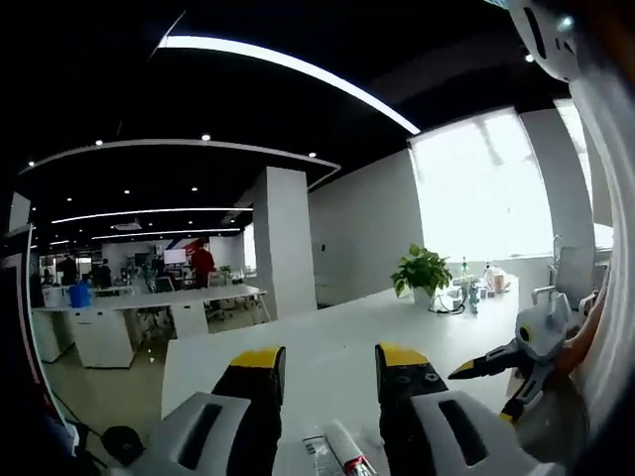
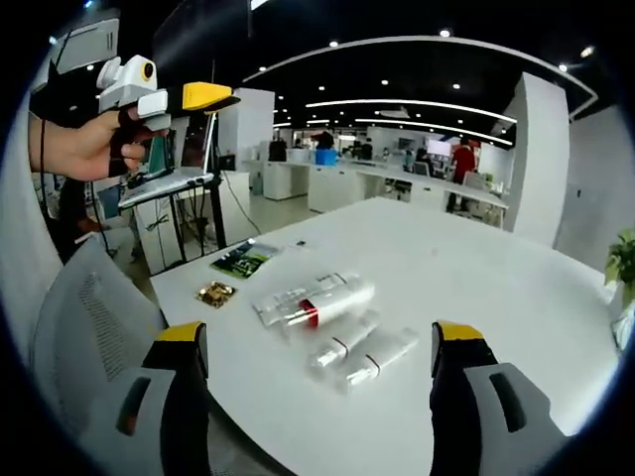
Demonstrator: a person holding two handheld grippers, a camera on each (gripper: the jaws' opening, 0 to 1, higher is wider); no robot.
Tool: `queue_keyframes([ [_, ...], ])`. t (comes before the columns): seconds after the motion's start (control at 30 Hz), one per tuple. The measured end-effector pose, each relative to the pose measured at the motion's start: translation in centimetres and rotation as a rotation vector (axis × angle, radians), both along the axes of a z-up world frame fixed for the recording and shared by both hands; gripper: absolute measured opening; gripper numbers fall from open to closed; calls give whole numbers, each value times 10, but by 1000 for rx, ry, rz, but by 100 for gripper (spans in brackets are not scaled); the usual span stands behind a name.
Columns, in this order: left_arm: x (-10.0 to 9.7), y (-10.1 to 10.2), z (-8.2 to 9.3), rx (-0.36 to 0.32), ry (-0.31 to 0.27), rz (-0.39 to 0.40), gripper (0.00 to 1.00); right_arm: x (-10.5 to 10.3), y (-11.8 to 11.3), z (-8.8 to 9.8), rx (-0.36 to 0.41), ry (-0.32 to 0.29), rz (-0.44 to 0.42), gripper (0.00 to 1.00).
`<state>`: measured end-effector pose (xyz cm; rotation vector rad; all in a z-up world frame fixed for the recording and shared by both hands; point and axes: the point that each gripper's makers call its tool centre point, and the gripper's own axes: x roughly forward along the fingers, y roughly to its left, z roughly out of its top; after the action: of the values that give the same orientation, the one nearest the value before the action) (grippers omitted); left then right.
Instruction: Arrange the skincare products in the storage area until every visible bottle or jar stands upright without overlapping.
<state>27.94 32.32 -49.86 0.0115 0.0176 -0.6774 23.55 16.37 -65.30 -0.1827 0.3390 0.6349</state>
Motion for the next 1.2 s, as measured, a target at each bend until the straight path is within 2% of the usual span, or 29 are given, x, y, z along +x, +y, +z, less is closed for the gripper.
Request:
queue_keyframes([
  [0.13, 5, 1, -13, -15, 54, 23, 70, 2, -4, -2, -23, 2, -18, 90],
  [0.17, 6, 0, -19, -16, 80, 22, 77, 2, -4, -1, -16, 2, -20, 89],
  [0.2, 6, -1, -30, -15, 143, 25, 81, 2, -5, -1, -15, 1, -20, 89],
  [0.23, 5, -1, -36, -9, 177, 29, 83, 2, -5, -1, -16, -2, -20, 89],
  [0.3, 5, -4, -40, 1, 164, 18, 82, 1, -4, -1, -16, -1, -13, 88],
  [0.33, 5, -7, -46, 14, 178, 13, 82, 1, -3, 0, -19, -5, -10, 88],
  [0.4, 2, -11, -59, 43, 220, 7, 86, 1, -2, 0, -29, -13, -5, 88],
  [0.53, 2, -20, -81, 45, 290, -10, 95, 2, -3, -1, -41, -15, -10, 87],
  [0.57, 2, -22, -91, 41, 329, -6, 98, 2, -4, -2, -41, -11, -13, 87],
  [0.63, 2, -25, -103, 31, 388, 3, 99, 2, -5, -3, -45, -7, -15, 86],
  [0.67, 1, -27, -111, 22, 437, 9, 98, 2, -5, -2, -44, -9, -14, 85],
  [0.77, 3, -34, -122, 42, 432, 14, 99, 2, -4, 1, -30, -15, -14, 83],
  [0.87, 4, -36, -135, 67, 473, 18, 100, 2, -4, -2, -33, 2, -9, 83],
  [0.9, 4, -34, -143, 99, 495, 23, 100, 1, -3, -4, -42, 6, -2, 82],
  [1.03, 16, -32, -162, 163, 522, 41, 98, 0, 0, -3, -45, -2, 15, 81],
  [1.13, 29, -25, -169, 136, 537, 88, 96, 1, -4, -4, -52, -4, 2, 78],
  [1.2, 40, -21, -175, 114, 553, 117, 95, 4, -8, -9, -63, 20, -22, 77],
])
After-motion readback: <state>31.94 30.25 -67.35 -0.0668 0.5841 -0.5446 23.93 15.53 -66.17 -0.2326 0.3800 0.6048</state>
